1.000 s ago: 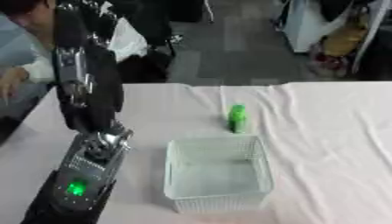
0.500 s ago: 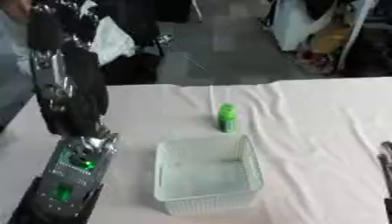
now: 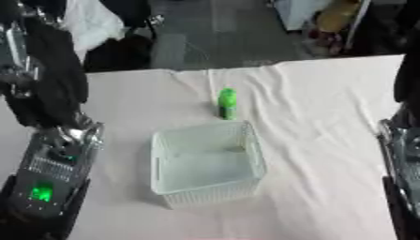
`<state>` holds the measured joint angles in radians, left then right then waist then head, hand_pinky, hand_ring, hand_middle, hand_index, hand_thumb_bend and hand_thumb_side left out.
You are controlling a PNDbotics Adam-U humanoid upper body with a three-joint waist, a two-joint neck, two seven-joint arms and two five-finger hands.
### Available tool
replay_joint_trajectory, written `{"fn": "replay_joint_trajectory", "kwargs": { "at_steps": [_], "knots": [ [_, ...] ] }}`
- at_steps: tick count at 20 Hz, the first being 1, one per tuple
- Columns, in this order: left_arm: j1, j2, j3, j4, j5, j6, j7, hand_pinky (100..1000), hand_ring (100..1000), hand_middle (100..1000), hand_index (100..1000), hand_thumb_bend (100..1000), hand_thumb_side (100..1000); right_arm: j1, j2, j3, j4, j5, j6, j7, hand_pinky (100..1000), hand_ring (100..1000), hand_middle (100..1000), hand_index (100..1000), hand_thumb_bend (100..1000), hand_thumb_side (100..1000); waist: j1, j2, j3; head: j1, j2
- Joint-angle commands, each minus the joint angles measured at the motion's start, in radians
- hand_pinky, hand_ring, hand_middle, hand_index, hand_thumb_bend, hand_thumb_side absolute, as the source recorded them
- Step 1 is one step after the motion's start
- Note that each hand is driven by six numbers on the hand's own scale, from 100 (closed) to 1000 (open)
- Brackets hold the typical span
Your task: Pick up objects on the table and place them in the box.
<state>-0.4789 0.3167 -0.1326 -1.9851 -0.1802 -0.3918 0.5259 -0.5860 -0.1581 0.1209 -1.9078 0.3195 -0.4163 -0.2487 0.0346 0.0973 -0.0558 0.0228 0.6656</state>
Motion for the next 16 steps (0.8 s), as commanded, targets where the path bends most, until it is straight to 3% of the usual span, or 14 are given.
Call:
{"fn": "replay_joint_trajectory", "kwargs": {
  "at_steps": [1,6,16],
  "knots": [
    [-0.004,0.018,0.0,-0.015,0.003,0.006,-0.002,672,796,899,914,311,1000,-0.042,-0.019,0.001,0.048,0.009,0.015,0.011,561,592,645,745,100,1000,-0.004,-0.019,-0.003,-0.019,0.014],
    [0.004,0.023,-0.001,-0.015,0.003,0.01,-0.005,671,796,899,914,311,1000,-0.125,-0.015,0.007,0.186,0.071,0.027,0.025,555,589,645,756,100,1000,-0.006,-0.026,-0.007,-0.026,0.029],
    [0.017,0.026,-0.005,-0.015,0.008,0.016,-0.011,668,795,899,913,315,1000,-0.343,0.004,0.033,0.576,0.248,0.005,0.088,542,586,659,804,338,1000,-0.01,-0.034,-0.008,-0.024,0.051]
  ]
}}
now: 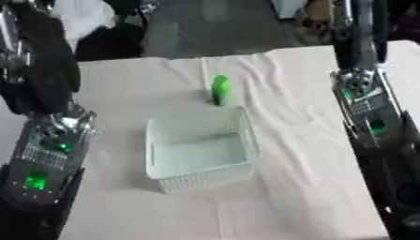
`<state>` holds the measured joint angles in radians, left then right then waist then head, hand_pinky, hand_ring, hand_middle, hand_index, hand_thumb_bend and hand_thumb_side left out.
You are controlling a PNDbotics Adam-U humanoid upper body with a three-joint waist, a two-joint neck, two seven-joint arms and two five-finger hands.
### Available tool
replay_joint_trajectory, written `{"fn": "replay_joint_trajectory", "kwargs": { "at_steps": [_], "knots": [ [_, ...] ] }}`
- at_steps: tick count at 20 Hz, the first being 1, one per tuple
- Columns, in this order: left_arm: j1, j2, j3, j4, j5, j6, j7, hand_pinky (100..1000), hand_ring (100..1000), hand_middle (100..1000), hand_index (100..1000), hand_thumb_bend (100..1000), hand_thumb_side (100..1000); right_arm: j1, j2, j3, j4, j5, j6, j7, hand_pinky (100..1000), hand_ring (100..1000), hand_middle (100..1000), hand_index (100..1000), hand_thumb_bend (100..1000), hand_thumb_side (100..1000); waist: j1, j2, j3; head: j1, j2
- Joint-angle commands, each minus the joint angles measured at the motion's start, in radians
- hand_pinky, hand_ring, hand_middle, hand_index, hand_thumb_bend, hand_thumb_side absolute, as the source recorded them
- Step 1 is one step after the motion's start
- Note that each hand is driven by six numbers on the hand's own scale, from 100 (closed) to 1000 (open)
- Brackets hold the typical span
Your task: Pick up objects on the table and place them in the box.
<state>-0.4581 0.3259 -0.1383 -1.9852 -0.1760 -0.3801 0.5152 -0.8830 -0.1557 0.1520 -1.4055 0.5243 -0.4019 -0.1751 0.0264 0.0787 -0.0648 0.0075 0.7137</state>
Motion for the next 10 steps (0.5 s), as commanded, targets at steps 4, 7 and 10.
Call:
{"fn": "replay_joint_trajectory", "kwargs": {
  "at_steps": [4,7,10],
  "knots": [
    [-0.002,0.017,0.0,-0.015,0.007,0.007,-0.001,667,795,899,913,316,1000,-0.106,0.019,0.002,0.207,0.111,-0.035,0.022,542,586,671,814,370,1000,-0.001,-0.016,0.001,-0.009,0.001],
    [-0.002,0.017,-0.002,-0.015,0.009,0.007,-0.004,668,795,899,912,315,1000,-0.142,0.033,-0.002,0.3,0.164,-0.052,0.025,543,588,681,823,394,1000,-0.001,-0.017,0.001,-0.01,-0.001],
    [-0.002,0.016,-0.002,-0.015,0.01,0.007,-0.004,667,795,899,912,316,1000,-0.175,0.046,-0.013,0.395,0.226,-0.06,0.029,545,589,686,832,422,1000,-0.001,-0.017,0.003,-0.014,0.001]
  ]
}}
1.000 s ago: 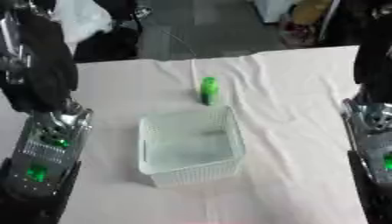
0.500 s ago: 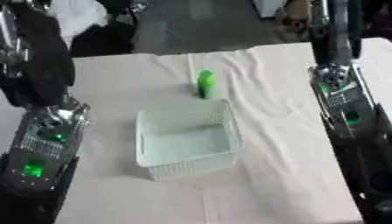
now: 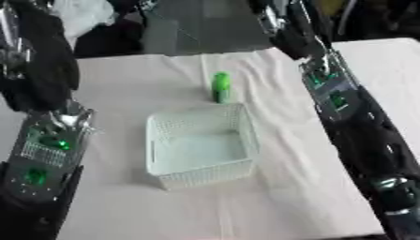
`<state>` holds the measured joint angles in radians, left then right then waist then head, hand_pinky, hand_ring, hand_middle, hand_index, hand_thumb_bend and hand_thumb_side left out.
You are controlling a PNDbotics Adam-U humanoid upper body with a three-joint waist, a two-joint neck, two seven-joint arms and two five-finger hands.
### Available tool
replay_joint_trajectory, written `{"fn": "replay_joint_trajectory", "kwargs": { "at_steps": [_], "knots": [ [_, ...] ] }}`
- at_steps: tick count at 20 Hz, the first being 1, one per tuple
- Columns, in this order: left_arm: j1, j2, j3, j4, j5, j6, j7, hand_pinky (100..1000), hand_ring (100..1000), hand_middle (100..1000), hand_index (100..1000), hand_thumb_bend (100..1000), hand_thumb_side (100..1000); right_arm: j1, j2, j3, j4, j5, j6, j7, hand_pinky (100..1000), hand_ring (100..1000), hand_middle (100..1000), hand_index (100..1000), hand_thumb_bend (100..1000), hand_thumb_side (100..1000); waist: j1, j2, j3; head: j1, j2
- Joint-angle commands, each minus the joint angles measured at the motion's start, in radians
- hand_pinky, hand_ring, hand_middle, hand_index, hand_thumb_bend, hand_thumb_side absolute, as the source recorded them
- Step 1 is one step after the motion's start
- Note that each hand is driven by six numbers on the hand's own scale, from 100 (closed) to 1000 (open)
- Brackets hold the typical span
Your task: Pick up objects on the table and place them in the box.
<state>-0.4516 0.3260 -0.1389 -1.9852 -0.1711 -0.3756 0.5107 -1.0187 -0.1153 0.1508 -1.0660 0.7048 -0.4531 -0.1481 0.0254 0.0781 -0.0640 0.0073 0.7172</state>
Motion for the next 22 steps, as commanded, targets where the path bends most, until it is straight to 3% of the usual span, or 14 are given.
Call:
{"fn": "replay_joint_trajectory", "kwargs": {
  "at_steps": [1,8,15,16,22],
  "knots": [
    [-0.008,0.015,-0.002,-0.015,0.005,0.003,0.0,667,795,899,912,316,1000,-0.049,0.009,-0.017,0.083,0.066,-0.012,0.001,545,590,687,833,425,1000,0.0,-0.016,0.002,-0.015,-0.001],
    [-0.009,0.012,-0.004,-0.015,0.008,0.001,-0.003,667,795,899,912,317,1000,-0.102,0.033,-0.056,0.27,0.231,-0.017,-0.008,557,598,700,842,448,1000,-0.001,-0.015,0.006,-0.043,0.051],
    [-0.014,0.006,-0.006,-0.015,0.01,0.0,-0.004,667,794,899,912,316,1000,-0.134,0.053,-0.094,0.397,0.38,-0.014,-0.029,574,611,716,850,491,1000,0.001,-0.008,0.016,-0.069,0.02],
    [-0.015,0.005,-0.007,-0.015,0.011,0.0,-0.004,667,794,899,912,315,1000,-0.137,0.053,-0.098,0.409,0.398,-0.015,-0.031,582,615,721,853,535,1000,0.001,-0.008,0.018,-0.07,0.017],
    [-0.021,0.001,-0.008,-0.015,0.013,-0.002,-0.006,668,795,899,912,315,1000,-0.158,0.054,-0.121,0.458,0.48,-0.017,-0.039,608,630,736,869,582,1000,0.001,-0.004,0.025,-0.07,0.0]
  ]
}}
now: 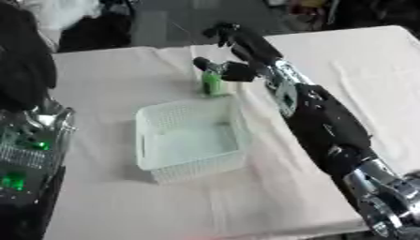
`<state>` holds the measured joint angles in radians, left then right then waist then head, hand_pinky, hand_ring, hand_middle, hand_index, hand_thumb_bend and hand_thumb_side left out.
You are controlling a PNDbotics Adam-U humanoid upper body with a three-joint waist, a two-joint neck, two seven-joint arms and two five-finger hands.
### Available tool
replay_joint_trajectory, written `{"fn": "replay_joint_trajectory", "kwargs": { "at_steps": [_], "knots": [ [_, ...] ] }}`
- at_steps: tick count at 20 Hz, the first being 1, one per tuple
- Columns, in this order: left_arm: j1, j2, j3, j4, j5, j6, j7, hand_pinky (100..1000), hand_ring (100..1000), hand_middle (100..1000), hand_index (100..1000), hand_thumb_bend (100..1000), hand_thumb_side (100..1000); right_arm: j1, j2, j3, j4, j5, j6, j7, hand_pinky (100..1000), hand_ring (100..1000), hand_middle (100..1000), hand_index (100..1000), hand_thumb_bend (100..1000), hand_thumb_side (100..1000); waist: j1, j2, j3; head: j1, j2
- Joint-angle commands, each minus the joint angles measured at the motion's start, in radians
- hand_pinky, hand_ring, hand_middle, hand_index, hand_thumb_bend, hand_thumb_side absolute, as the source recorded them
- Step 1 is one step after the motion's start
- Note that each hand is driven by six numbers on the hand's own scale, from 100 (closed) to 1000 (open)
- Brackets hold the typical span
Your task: Pick up objects on the table and place them in the box.
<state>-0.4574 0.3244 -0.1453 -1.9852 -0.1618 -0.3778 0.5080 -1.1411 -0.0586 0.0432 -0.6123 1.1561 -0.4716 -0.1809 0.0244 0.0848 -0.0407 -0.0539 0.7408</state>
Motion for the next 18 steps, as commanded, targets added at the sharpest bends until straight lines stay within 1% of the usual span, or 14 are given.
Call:
{"fn": "replay_joint_trajectory", "kwargs": {
  "at_steps": [1,9,13,18],
  "knots": [
    [-0.015,0.002,-0.002,-0.015,0.004,0.0,-0.003,668,795,899,912,315,1000,-0.039,-0.002,-0.018,0.011,0.04,0.005,-0.008,608,630,736,869,591,1000,0.002,-0.01,0.003,-0.009,-0.026],
    [-0.017,0.001,-0.003,-0.015,0.007,0.0,-0.005,668,795,900,912,316,1000,-0.051,-0.001,-0.041,0.035,0.089,0.036,-0.039,619,631,740,877,586,1000,0.003,-0.009,0.004,-0.006,-0.048],
    [-0.015,0.001,-0.004,-0.015,0.008,0.0,-0.006,667,794,900,912,317,1000,-0.056,-0.003,-0.043,0.039,0.092,0.038,-0.052,621,633,744,877,585,1000,0.002,-0.009,0.005,-0.006,-0.058],
    [-0.016,-0.001,-0.005,-0.015,0.01,0.0,-0.007,667,794,900,911,317,1000,-0.066,-0.004,-0.044,0.04,0.091,0.039,-0.059,627,640,756,880,581,1000,0.003,-0.006,0.009,-0.008,-0.062]
  ]
}}
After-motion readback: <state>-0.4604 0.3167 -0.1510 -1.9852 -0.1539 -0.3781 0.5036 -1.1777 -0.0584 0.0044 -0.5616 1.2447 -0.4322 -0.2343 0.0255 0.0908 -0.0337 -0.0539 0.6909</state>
